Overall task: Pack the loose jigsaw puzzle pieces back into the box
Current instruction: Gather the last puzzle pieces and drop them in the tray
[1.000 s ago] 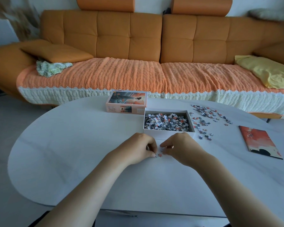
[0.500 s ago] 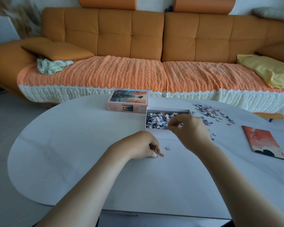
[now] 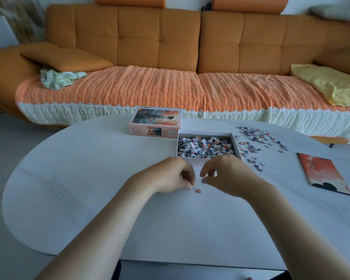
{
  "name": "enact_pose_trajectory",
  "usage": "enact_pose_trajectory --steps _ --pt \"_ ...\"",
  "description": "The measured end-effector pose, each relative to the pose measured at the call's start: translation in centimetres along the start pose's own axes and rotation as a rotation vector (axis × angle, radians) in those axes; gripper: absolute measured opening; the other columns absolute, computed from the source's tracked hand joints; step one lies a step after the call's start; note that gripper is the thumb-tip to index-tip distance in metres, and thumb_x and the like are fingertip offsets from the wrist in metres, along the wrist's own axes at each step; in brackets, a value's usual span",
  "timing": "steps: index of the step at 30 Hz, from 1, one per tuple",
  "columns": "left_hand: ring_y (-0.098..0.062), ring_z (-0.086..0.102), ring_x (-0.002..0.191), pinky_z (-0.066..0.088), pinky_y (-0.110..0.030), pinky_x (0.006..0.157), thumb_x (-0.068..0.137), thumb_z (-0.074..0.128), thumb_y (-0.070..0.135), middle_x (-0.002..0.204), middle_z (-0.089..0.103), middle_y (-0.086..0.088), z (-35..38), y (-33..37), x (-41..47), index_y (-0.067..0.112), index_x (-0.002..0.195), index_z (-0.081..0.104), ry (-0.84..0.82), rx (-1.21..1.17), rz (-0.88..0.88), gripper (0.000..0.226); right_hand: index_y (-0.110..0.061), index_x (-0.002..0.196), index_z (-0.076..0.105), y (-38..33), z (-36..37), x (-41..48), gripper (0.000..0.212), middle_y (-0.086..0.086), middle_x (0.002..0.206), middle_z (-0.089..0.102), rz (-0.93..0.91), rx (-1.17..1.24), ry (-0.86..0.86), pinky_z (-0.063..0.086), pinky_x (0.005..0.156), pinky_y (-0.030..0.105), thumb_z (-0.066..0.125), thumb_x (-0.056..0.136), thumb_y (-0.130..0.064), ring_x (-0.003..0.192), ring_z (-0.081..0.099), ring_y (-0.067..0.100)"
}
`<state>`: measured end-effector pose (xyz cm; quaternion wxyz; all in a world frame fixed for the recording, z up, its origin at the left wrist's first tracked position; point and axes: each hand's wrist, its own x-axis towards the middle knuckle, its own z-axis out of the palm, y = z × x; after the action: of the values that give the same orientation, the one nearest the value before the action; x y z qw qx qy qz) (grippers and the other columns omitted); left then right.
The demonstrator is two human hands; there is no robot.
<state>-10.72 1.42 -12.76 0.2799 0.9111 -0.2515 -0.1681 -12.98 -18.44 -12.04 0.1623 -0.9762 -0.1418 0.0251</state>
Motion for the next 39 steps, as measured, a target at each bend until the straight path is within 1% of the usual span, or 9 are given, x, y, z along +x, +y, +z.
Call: enact_pose_trajectory --steps 3,7,14,18,23,27,30,34,39 --pt "0.007 0.052 0.061 0.036 -0.008 0.055 0.084 0.072 0.023 0.076 0.064 0.014 -1.0 0.0 -0.2 0.028 0.08 0.069 0.221 -0.109 0.031 0.007 -0.038 0.102 0.071 0.1 1.1 -0.3 0.016 -0.016 0.09 0.067 0.031 -0.08 -0.036 0.042 0.069 0.023 0.065 0.087 -0.037 0.079 0.054 0.006" --pt "0.003 0.051 0.061 0.037 -0.019 0.057 0.086 0.069 0.027 0.082 0.065 0.016 -1.2 -0.3 0.7 0.03 0.083 0.066 0.54 -0.094 0.047 0.005 -0.03 0.086 0.072 0.1 1.3 -0.5 0.003 -0.013 0.086 0.063 0.039 0.009 -0.024 0.047 0.068 0.024 0.071 0.084 -0.027 0.078 0.057 0.008" --pt "-0.004 0.051 0.072 0.04 -0.022 0.058 0.086 0.069 0.03 0.086 0.067 0.013 -0.2 -1.0 2.6 0.03 0.087 0.07 0.67 0.095 0.04 0.001 -0.031 0.096 0.074 -0.5 0.8 -1.2 0.015 -0.012 0.085 0.068 -0.03 0.193 -0.094 0.039 0.06 0.008 0.074 0.083 -0.023 0.068 0.055 -0.006" --pt "-0.021 0.053 0.086 0.041 -0.03 0.072 0.09 0.064 0.032 0.091 0.069 0.007 -0.1 -1.7 3.2 0.028 0.09 0.077 0.646 0.209 0.055 0.014 -0.033 0.089 0.077 -0.7 1.3 -0.9 0.013 -0.011 0.085 0.068 -0.021 0.151 -0.153 0.051 0.07 0.021 0.073 0.082 -0.023 0.076 0.06 0.005" --pt "-0.019 0.047 0.095 0.035 -0.034 0.085 0.095 0.057 0.033 0.099 0.065 0.008 0.4 -1.8 3.4 0.031 0.099 0.076 0.654 0.27 0.114 0.019 -0.028 0.078 0.072 -0.6 0.8 -0.8 0.006 -0.012 0.079 0.067 -0.004 0.192 -0.101 0.051 0.067 0.022 0.075 0.078 -0.023 0.073 0.061 0.003" --pt "-0.019 0.052 0.096 0.038 -0.036 0.088 0.092 0.058 0.035 0.098 0.066 0.012 0.8 -1.2 3.3 0.03 0.096 0.074 0.611 0.31 0.238 0.017 -0.032 0.079 0.07 -0.4 -0.6 0.0 0.003 -0.02 0.076 0.067 0.068 0.157 0.305 0.043 0.058 0.02 0.071 0.08 -0.029 0.067 0.056 -0.001" --pt "-0.017 0.052 0.112 0.026 -0.032 0.099 0.097 0.051 0.039 0.117 0.064 0.011 1.6 -0.8 3.4 0.029 0.117 0.067 0.472 0.373 0.213 0.028 -0.034 0.08 0.07 0.5 -0.9 1.4 0.003 -0.019 0.076 0.067 0.135 0.111 0.507 0.044 0.058 0.024 0.069 0.081 -0.031 0.07 0.058 0.004" --pt "-0.018 0.054 0.111 0.026 -0.028 0.095 0.097 0.052 0.037 0.117 0.064 0.006 1.7 -0.8 3.5 0.026 0.123 0.063 0.482 0.333 0.201 0.031 -0.035 0.104 0.072 1.7 0.3 2.6 0.021 -0.01 0.11 0.066 0.124 -0.057 0.382 0.039 0.083 0.033 0.056 0.091 -0.041 0.11 0.053 0.018" --pt "-0.018 0.049 0.119 0.031 -0.033 0.101 0.094 0.057 0.035 0.125 0.059 0.006 1.5 -1.5 3.2 0.022 0.125 0.063 0.506 0.331 0.207 0.033 -0.029 0.116 0.067 2.5 1.3 2.3 0.032 -0.008 0.122 0.063 -0.031 -0.021 0.242 0.039 0.098 0.037 0.046 0.097 -0.042 0.117 0.053 0.018"
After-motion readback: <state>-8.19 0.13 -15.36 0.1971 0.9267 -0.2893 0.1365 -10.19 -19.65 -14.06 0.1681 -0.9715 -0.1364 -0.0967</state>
